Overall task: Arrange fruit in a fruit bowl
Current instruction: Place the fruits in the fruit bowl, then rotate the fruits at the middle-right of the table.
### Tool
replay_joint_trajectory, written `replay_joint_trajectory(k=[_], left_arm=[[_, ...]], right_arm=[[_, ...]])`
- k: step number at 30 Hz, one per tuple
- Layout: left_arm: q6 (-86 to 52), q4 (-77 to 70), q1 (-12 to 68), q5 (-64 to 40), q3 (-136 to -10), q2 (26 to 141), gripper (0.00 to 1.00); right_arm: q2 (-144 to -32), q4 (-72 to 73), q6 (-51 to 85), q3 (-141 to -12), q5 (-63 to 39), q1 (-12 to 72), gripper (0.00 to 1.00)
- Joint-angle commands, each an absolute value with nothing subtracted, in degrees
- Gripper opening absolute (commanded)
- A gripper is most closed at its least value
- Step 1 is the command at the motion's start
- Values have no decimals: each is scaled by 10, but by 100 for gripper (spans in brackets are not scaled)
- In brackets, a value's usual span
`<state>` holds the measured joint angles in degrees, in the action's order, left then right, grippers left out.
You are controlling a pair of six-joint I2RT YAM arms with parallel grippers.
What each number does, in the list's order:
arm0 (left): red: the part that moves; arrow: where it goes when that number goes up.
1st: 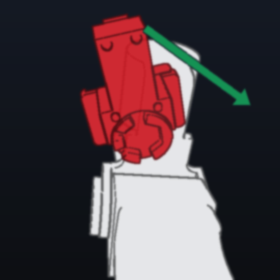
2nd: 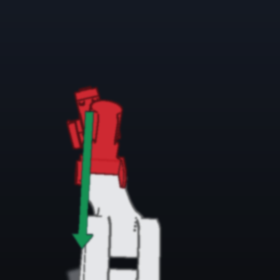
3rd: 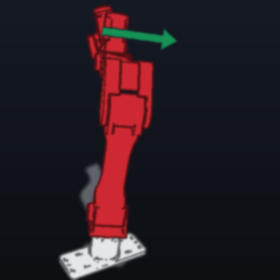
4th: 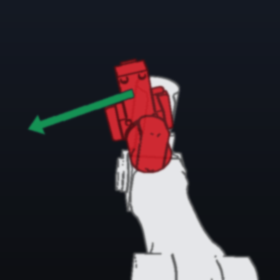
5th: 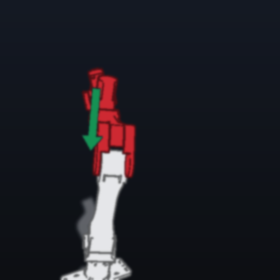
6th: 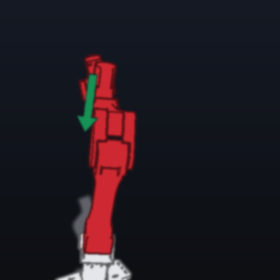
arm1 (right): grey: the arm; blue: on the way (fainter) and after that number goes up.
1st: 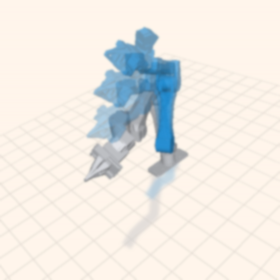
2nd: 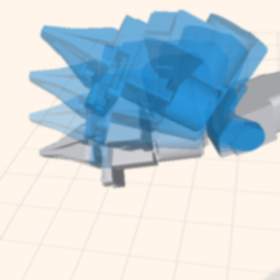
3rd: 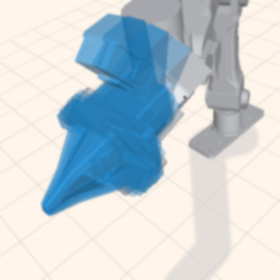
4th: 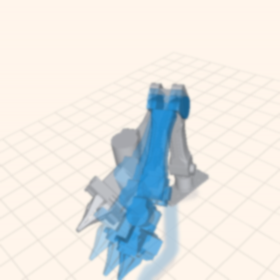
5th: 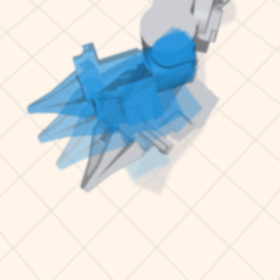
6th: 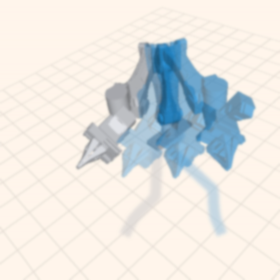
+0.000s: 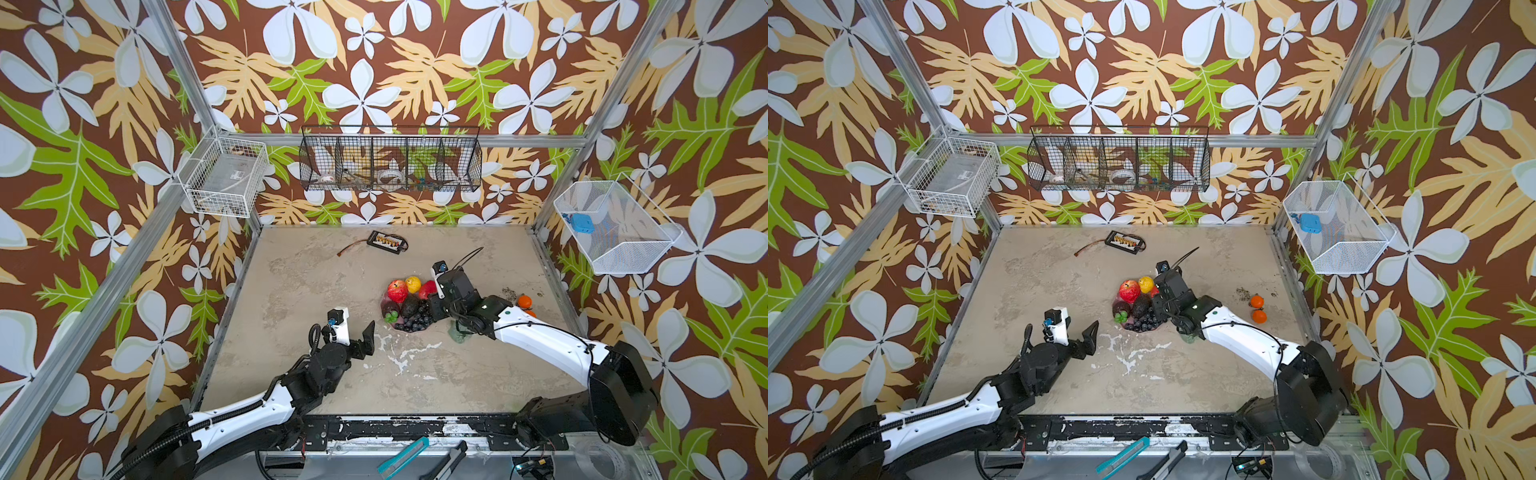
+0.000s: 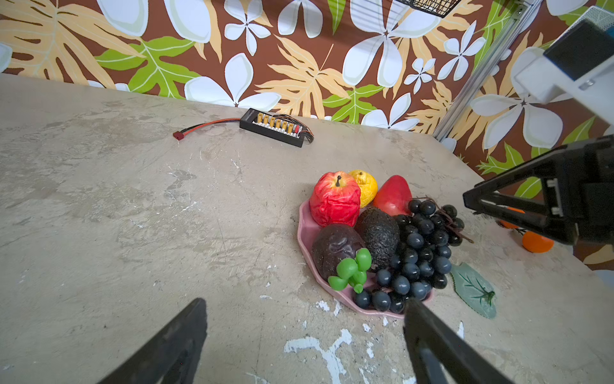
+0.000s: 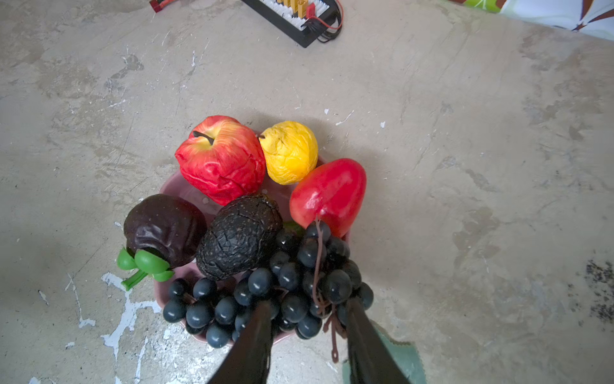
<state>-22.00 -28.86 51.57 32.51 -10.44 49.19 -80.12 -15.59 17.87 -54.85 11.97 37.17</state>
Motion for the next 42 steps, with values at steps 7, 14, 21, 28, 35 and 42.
replay_joint_trajectory(k=[7, 14, 21, 28, 35, 42], left_arm=[[-214, -295, 515, 331, -106, 488, 93], [-217, -288, 515, 342, -104, 470, 93], [-223, -275, 515, 348, -102, 447, 93], [-228, -255, 515, 348, -100, 410, 93], [-235, -239, 515, 343, -96, 371, 94], [-241, -236, 515, 334, -96, 361, 94]], right_arm=[[-731, -137, 205, -506, 149, 309, 49], [-682, -109, 235, -451, 154, 212, 55], [-730, -116, 286, -453, 169, 81, 57], [-794, -129, 299, -490, 203, 6, 63], [-834, -126, 314, -488, 191, -59, 74], [-879, -115, 314, -488, 155, -95, 77]])
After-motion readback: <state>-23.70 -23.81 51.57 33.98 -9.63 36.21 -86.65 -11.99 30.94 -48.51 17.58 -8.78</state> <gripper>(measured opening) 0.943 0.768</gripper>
